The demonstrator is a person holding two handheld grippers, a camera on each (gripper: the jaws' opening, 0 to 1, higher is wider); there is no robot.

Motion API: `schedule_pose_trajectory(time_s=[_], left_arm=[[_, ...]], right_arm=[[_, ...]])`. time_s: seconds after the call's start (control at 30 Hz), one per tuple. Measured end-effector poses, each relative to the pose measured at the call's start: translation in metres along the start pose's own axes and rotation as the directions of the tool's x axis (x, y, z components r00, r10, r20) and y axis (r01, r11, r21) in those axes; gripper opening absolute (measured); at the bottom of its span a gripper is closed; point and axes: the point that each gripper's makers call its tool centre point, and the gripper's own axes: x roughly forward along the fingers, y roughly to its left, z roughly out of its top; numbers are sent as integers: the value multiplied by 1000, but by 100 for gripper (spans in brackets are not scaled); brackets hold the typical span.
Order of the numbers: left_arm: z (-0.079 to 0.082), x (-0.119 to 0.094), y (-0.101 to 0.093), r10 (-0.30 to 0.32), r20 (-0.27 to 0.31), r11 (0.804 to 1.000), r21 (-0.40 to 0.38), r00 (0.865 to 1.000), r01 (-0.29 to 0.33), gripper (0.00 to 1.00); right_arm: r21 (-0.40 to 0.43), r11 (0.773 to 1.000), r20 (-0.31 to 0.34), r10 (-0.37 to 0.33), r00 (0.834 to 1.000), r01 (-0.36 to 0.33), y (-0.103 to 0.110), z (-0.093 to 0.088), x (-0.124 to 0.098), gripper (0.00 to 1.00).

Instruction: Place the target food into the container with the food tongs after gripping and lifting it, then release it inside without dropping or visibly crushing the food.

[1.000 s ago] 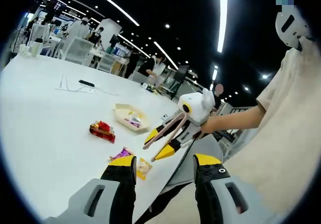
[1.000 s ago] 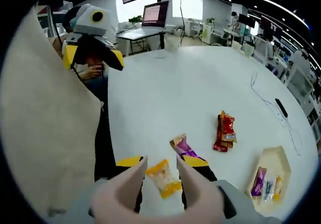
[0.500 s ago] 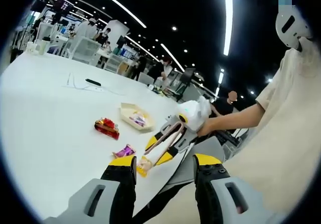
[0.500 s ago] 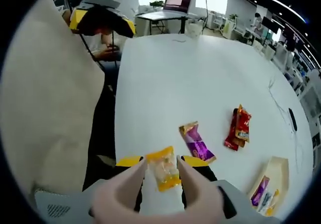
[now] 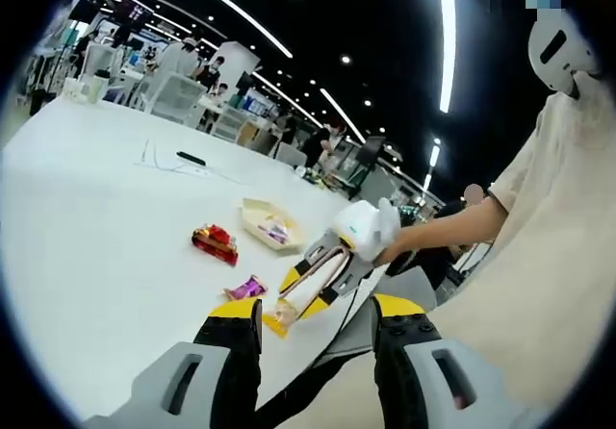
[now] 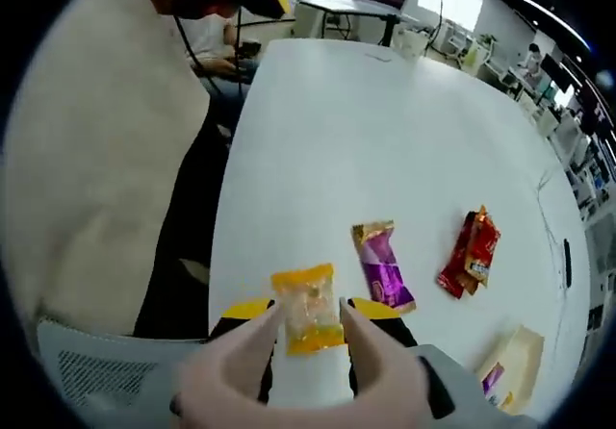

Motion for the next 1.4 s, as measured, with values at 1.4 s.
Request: schedule_pose_trajectory(time_s=[1.4], left_arm=[[-4,-6,-6,19,13,1000,7,1000,-19,45]], right_arm=[[54,998,-35,12,999,-10,9,-11,15,27]])
